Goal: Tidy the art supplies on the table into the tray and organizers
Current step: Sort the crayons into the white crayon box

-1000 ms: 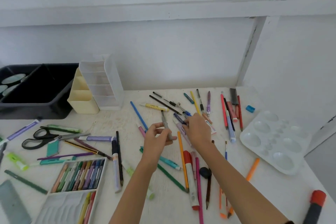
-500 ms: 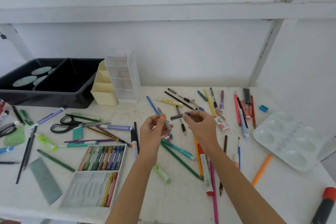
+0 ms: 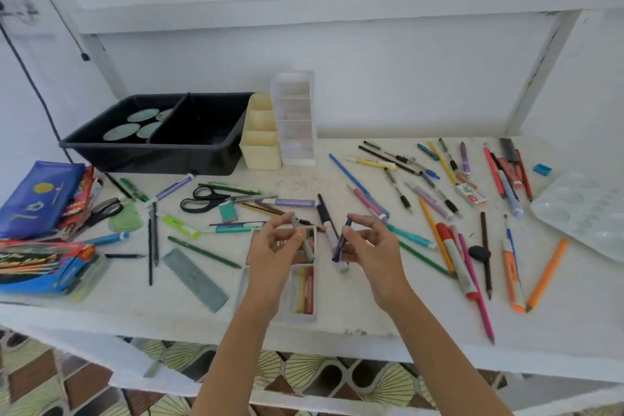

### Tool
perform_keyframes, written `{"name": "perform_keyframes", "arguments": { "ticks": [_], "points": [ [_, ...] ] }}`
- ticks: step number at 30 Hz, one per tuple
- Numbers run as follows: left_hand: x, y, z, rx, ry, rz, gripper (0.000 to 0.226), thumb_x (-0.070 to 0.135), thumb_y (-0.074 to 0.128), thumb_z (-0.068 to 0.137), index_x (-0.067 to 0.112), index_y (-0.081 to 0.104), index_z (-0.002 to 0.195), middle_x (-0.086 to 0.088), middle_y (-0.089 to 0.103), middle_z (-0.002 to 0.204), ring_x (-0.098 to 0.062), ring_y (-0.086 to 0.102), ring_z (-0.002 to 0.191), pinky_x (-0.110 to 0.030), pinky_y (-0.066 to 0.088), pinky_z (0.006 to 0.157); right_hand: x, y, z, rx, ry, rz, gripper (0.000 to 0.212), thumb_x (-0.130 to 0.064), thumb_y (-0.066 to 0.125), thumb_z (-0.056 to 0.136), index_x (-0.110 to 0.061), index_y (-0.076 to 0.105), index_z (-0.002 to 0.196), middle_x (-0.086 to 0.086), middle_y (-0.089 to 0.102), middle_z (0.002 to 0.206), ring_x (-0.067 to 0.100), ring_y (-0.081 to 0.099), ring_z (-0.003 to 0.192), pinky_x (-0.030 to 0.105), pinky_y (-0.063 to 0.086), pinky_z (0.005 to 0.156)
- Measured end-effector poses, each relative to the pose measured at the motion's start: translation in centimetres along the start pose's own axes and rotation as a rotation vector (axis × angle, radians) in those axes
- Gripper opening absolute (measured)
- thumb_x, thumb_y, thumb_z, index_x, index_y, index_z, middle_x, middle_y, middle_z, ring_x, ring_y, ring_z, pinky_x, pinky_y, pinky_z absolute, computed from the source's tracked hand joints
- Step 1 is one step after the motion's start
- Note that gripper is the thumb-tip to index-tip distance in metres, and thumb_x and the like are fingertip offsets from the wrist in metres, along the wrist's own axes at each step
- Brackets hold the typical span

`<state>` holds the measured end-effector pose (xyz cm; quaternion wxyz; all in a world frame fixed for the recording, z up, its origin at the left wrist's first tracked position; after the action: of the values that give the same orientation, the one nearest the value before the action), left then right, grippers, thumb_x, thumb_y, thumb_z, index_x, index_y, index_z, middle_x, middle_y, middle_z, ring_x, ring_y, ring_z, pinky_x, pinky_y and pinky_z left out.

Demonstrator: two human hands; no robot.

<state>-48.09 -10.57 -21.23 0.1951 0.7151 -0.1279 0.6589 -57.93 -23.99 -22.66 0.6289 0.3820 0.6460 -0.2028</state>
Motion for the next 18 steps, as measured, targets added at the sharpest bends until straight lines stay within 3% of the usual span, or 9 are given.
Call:
{"name": "perform_keyframes", "arguments": {
  "ticks": [3, 8, 12, 15, 18],
  "points": [
    [-0.3, -2.6, -1.0, -0.013, -0.014, 0.004, 0.029, 0.003, 0.060, 0.089, 0.019, 0.060, 0.113, -0.016, 0.063, 0.090, -0.017, 0.068, 0.079, -0.025, 0.056, 0.064, 1.0, 1.9, -2.3, -0.044, -0.010, -0.008, 0.019, -0.006, 0.064, 0.087, -0.009, 0.063, 0.105, 0.023, 0.064, 0.078, 0.028, 0.068, 0.067, 0.031, 0.057, 0.058],
    [-0.8, -5.3, -2.4, -0.052, 0.003, 0.070, 0.031, 0.006, 0.061, 0.089, 0.020, 0.060, 0.116, -0.005, 0.058, 0.082, -0.008, 0.064, 0.077, -0.025, 0.057, 0.066, 2.8, 3.5, -4.4, -0.055, -0.082, -0.203, 0.020, -0.008, 0.068, 0.084, -0.015, 0.064, 0.103, 0.011, 0.069, 0.074, 0.023, 0.069, 0.070, 0.031, 0.058, 0.066],
    [-2.0, -6.2, -3.1, -0.094, 0.012, 0.188, 0.032, 0.007, 0.062, 0.088, 0.019, 0.060, 0.118, -0.004, 0.058, 0.085, -0.010, 0.059, 0.077, -0.014, 0.050, 0.060, 3.1, 4.5, -5.3, -0.030, -0.264, -0.484, 0.022, -0.011, 0.071, 0.082, -0.027, 0.063, 0.096, -0.001, 0.068, 0.071, 0.003, 0.062, 0.065, 0.009, 0.046, 0.061],
    [-2.8, -6.4, -3.2, -0.092, 0.032, 0.227, 0.035, 0.009, 0.063, 0.087, 0.020, 0.059, 0.121, -0.004, 0.061, 0.087, -0.013, 0.059, 0.082, -0.015, 0.051, 0.066, 3.3, 4.9, -5.7, -0.031, -0.325, -0.584, 0.028, -0.012, 0.073, 0.080, -0.021, 0.065, 0.105, -0.007, 0.065, 0.074, -0.002, 0.059, 0.070, 0.005, 0.043, 0.060],
    [-3.1, -6.5, -3.2, -0.099, 0.025, 0.193, 0.035, 0.008, 0.064, 0.087, 0.019, 0.059, 0.120, -0.006, 0.060, 0.086, -0.015, 0.060, 0.081, -0.017, 0.053, 0.066, 4.2, 5.3, -5.7, -0.096, -0.416, -0.815, 0.045, -0.022, 0.074, 0.080, -0.023, 0.059, 0.123, -0.004, 0.058, 0.091, 0.005, 0.051, 0.086, 0.009, 0.036, 0.075]
  ]
}}
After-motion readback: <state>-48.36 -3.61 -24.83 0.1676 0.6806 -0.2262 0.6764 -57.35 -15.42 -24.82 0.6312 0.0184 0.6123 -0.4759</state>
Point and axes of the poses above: each hand's wrist, its own z-axis towards the middle knuckle, its own y-axis out of the palm, x = y × z, the point moved 5 cm from there along z, towards the middle knuckle
